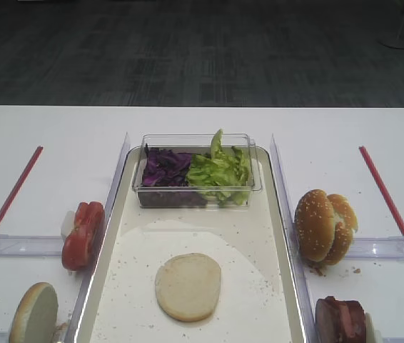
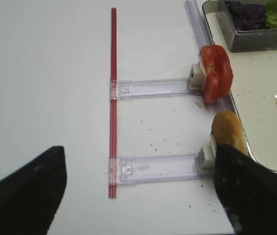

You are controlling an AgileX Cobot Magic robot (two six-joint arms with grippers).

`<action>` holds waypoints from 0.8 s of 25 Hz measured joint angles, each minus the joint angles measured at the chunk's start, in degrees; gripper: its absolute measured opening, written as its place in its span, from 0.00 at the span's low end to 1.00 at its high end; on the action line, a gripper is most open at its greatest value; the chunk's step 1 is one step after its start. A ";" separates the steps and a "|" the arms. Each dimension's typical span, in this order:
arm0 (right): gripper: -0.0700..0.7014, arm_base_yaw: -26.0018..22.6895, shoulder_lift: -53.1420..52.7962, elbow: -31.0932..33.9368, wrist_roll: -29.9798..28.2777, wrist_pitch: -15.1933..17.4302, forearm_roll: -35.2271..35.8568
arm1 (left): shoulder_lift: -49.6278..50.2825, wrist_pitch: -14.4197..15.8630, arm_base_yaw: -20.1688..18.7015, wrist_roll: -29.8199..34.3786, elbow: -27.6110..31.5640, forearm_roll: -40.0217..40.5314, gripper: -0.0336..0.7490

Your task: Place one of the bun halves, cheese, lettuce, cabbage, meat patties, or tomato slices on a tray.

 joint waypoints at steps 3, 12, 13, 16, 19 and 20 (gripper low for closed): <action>0.50 0.00 0.00 0.00 0.00 0.00 0.00 | 0.00 0.00 0.00 0.00 0.00 0.00 0.76; 0.50 0.00 0.00 0.00 0.33 0.00 0.00 | 0.00 0.00 0.00 0.00 0.00 0.00 0.76; 0.50 0.00 0.00 0.00 0.33 0.00 0.00 | 0.00 0.00 0.00 0.00 0.00 0.00 0.76; 0.50 0.00 0.00 0.00 0.33 0.00 0.00 | 0.00 0.00 0.00 0.00 0.00 0.00 0.76; 0.50 0.00 0.00 0.00 0.33 0.00 0.00 | 0.00 0.00 0.00 0.00 0.00 0.00 0.76; 0.50 0.00 0.00 0.00 0.33 0.00 0.00 | 0.00 0.00 0.00 0.00 0.00 0.00 0.76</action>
